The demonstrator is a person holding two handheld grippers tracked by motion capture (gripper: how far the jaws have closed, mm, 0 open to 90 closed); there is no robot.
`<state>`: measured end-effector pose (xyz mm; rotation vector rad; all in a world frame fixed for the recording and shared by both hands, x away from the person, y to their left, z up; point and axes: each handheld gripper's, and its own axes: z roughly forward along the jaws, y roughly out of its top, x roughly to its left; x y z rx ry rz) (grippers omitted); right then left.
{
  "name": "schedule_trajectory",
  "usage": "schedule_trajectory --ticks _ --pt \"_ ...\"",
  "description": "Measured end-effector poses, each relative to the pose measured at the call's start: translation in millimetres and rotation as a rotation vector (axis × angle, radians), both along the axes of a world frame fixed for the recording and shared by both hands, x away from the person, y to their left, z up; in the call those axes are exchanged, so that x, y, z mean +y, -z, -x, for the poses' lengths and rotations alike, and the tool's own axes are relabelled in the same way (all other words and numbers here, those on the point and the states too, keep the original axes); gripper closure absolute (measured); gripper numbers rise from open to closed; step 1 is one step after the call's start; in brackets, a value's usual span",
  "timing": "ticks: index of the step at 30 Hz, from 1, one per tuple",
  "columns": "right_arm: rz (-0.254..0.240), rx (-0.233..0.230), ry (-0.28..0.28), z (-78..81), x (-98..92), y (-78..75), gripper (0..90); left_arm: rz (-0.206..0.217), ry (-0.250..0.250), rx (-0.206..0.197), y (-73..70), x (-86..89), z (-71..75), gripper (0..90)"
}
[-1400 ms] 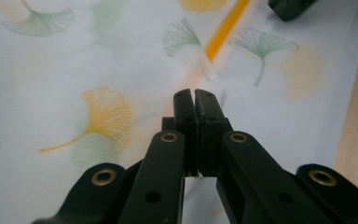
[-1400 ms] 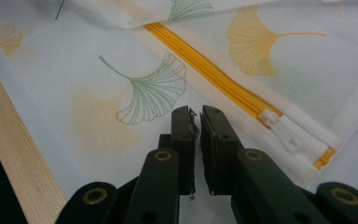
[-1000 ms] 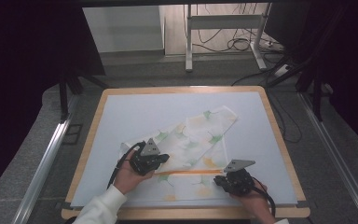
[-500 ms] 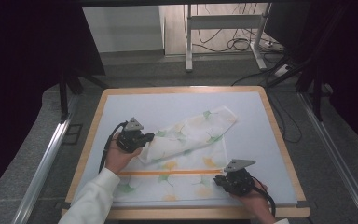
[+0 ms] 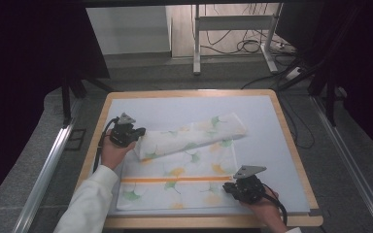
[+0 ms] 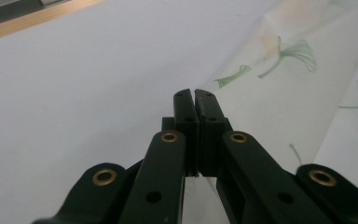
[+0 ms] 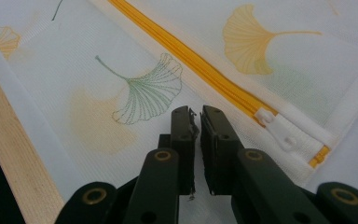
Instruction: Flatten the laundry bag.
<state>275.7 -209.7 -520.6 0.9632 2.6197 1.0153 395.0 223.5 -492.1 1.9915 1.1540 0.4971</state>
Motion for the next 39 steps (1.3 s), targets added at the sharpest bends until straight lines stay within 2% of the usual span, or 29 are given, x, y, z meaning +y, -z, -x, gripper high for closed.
schedule_trajectory --ticks 5,9,14,16,18,19,22,23,26,29,31,33,36,39 --pt "-0.001 -0.001 -0.001 -0.4 -0.3 0.2 82.3 0.029 -0.05 0.003 6.0 12.1 -17.4 89.3" --pt "-0.003 0.001 0.0 -0.7 -0.5 0.3 82.3 0.044 -0.059 0.005 10.8 14.6 -34.8 89.2" --pt "-0.009 0.003 0.0 -1.2 -1.1 0.6 82.3 0.019 -0.078 0.026 20.5 14.0 -58.5 88.6" --pt "-0.01 0.004 0.0 -1.3 -1.2 0.6 82.3 0.055 -0.1 0.041 24.6 16.9 -62.2 84.6" --pt "-0.011 0.004 0.0 -1.3 -1.3 0.7 82.3 0.092 -0.091 0.072 26.8 20.3 -62.9 81.1" --pt "-0.012 0.004 0.0 -1.3 -1.3 0.7 82.3 0.111 -0.072 0.079 25.6 22.1 -60.2 76.3" --pt "-0.011 0.004 0.0 -1.3 -1.3 0.7 82.0 0.131 -0.061 0.04 15.0 25.1 -46.6 63.0" --pt "-0.012 0.004 0.0 -1.2 -1.2 0.7 81.9 0.136 -0.054 0.025 8.5 26.3 -38.9 61.0" --pt "-0.009 0.004 0.001 -0.9 -0.7 0.5 81.5 0.116 -0.011 0.0 -5.9 26.2 -22.2 55.4" --pt "-0.005 0.002 0.003 -0.5 -0.2 0.3 81.1 0.127 0.03 -0.019 -18.9 25.8 -4.9 46.8" --pt "-0.005 0.003 0.006 -0.1 0.2 0.3 80.9 0.153 0.06 -0.036 -25.4 25.4 7.4 44.9" --pt "-0.005 0.0 0.004 -0.4 0.0 0.4 80.9 0.177 0.094 -0.03 -28.0 23.6 16.6 44.2" --pt "-0.007 0.003 0.004 -0.7 -0.2 0.5 80.9 0.17 0.135 -0.019 -27.4 13.2 33.7 44.0" --pt "-0.006 0.003 0.004 -0.7 -0.2 0.4 80.9 0.162 0.173 -0.004 -20.5 0.4 50.9 44.1"
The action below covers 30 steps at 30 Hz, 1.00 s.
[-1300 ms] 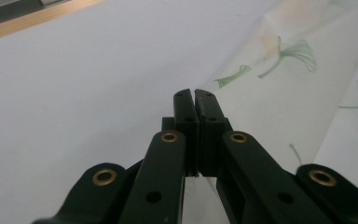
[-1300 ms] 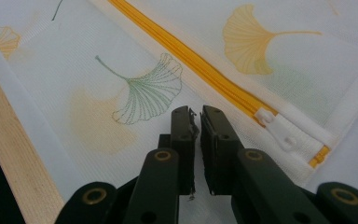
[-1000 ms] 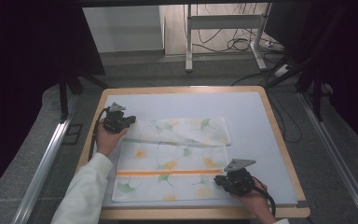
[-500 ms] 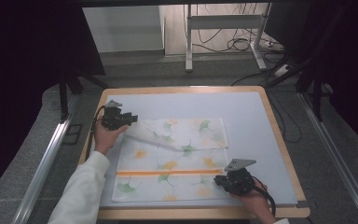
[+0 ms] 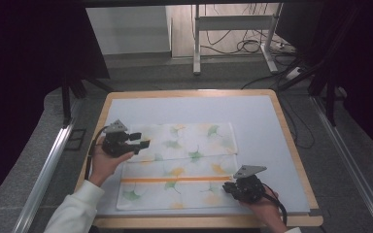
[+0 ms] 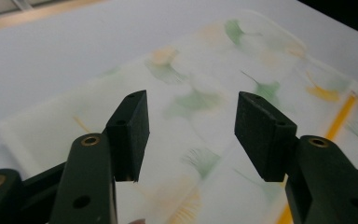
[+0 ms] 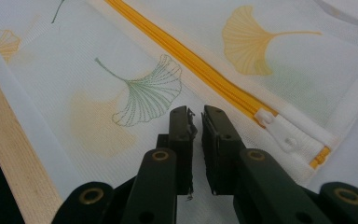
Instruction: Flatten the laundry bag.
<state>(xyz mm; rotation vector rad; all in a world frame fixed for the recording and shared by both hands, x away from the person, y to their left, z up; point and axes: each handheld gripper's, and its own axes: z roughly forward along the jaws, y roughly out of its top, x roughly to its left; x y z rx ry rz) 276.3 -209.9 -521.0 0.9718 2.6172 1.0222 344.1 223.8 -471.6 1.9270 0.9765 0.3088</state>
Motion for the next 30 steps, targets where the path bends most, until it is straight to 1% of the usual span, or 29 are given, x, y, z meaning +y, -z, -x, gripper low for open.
schedule_trajectory --ticks 2,4,5,8,10,12,14,17,19,21,24,26,30 --pt "0.001 -0.001 0.0 0.2 0.1 0.0 80.8 -0.001 0.025 0.012 7.7 -8.0 11.9 44.1" --pt "0.001 -0.001 0.003 0.4 0.4 -0.1 80.8 -0.023 0.049 0.02 16.3 -15.1 23.5 43.9" --pt "0.001 -0.002 0.002 0.2 0.3 0.0 80.9 -0.04 0.059 0.028 21.5 -19.0 30.3 43.9" --pt "0.002 0.0 0.003 0.2 0.5 -0.1 81.1 -0.086 0.079 0.048 31.2 -26.4 43.3 44.0" --pt "0.004 -0.001 0.0 -0.1 0.5 -0.3 81.3 -0.13 0.091 0.047 36.5 -30.2 53.5 44.0" --pt "0.004 -0.005 0.001 0.2 0.8 -0.2 81.5 -0.139 0.103 0.066 43.0 -32.8 64.9 44.0" --pt "0.007 -0.008 -0.001 0.1 0.9 -0.2 81.6 -0.167 0.107 0.069 47.3 -34.8 74.2 43.7" --pt "0.008 -0.008 -0.001 0.3 1.1 -0.3 81.5 -0.179 0.125 0.087 52.8 -37.0 87.5 43.3" --pt "0.008 -0.007 -0.001 0.3 1.2 -0.3 81.5 -0.198 0.138 0.1 56.8 -39.3 93.1 43.2" --pt "0.009 -0.009 -0.002 0.2 1.3 -0.3 81.5 -0.222 0.142 0.1 59.1 -41.1 95.7 43.0" --pt "0.011 -0.009 0.0 0.2 1.9 -0.5 81.4 -0.214 0.148 0.114 59.8 -40.8 96.0 42.9" --pt "0.01 -0.008 -0.001 0.1 1.7 -0.6 81.1 -0.21 0.152 0.131 61.0 -40.0 96.6 42.4" --pt "0.008 -0.006 -0.002 -0.5 1.5 -0.6 80.9 -0.221 0.155 0.153 64.3 -37.9 99.4 42.1"
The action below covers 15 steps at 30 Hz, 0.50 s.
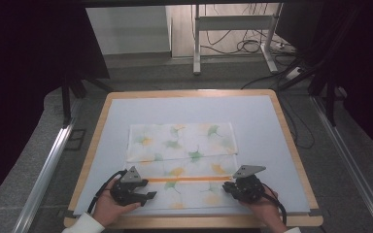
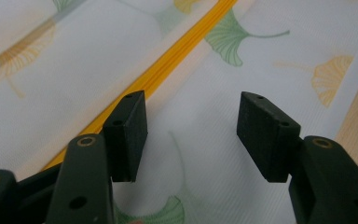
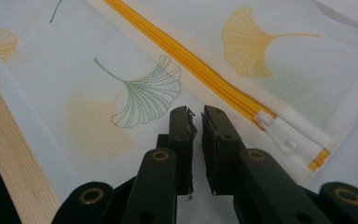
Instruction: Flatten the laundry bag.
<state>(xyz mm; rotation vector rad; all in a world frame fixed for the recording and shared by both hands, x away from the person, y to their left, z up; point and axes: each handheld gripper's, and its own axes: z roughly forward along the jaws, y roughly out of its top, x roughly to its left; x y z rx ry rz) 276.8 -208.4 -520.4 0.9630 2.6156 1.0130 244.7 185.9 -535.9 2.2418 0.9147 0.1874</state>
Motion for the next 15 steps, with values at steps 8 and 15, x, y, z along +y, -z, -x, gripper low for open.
schedule_trajectory --ticks 8,15 --pt "-0.01 -0.013 0.008 -0.5 -0.7 -3.6 80.2 0.002 0.0 -0.003 0.8 2.1 1.2 41.6" --pt "-0.051 -0.027 0.003 -4.5 5.7 -12.6 84.5 -0.002 -0.005 -0.007 1.4 0.6 2.4 41.0"
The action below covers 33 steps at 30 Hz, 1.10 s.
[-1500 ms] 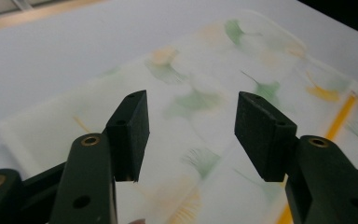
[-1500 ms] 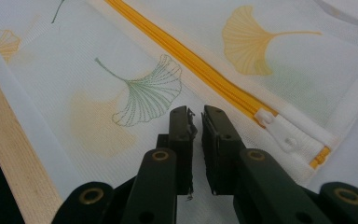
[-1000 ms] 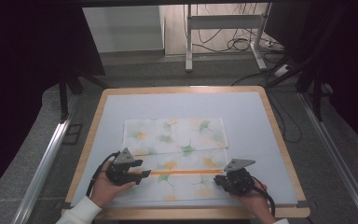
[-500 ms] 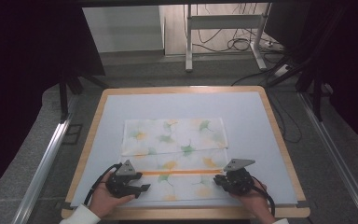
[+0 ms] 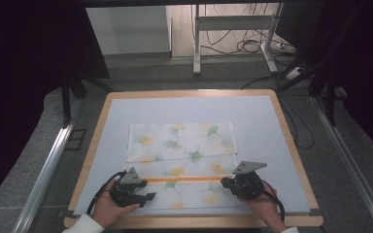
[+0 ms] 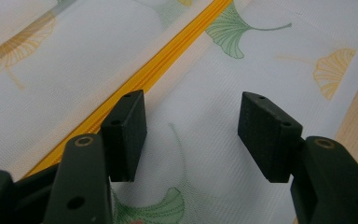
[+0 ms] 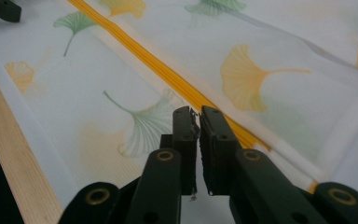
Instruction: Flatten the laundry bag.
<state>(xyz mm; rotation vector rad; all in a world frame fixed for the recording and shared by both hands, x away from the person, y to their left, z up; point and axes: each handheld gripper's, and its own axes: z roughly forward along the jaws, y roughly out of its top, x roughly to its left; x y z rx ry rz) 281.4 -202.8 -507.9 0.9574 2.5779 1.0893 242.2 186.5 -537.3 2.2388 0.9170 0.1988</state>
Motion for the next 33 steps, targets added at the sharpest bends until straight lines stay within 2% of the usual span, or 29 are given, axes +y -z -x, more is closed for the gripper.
schedule_trajectory --ticks 3,7,13,17,22,27,33 --pt "0.007 0.0 -0.025 -3.1 8.6 -3.0 88.5 -0.008 0.006 -0.008 0.0 -0.5 0.1 40.9" --pt "0.014 -0.005 -0.057 -11.8 27.2 -7.6 88.9 -0.003 0.006 -0.002 0.1 0.1 0.0 40.8" --pt "0.03 -0.013 -0.106 -33.7 69.5 -10.9 88.9 0.002 0.007 0.004 0.2 0.7 -0.5 40.5" --pt "0.062 -0.024 -0.137 -44.9 95.0 -9.9 88.9 0.003 0.009 0.006 0.2 0.9 -1.0 40.3" --pt "0.088 -0.019 -0.152 -57.2 116.6 -6.3 88.8 0.001 0.01 0.006 0.0 0.9 -1.0 40.3" --pt "0.094 -0.022 -0.168 -65.8 134.2 -2.7 88.8 0.002 0.011 0.008 0.0 1.0 -1.2 40.2" --pt "0.109 -0.021 -0.211 -74.4 169.8 2.1 88.8 0.001 0.012 0.009 -0.1 1.0 -1.4 40.2"
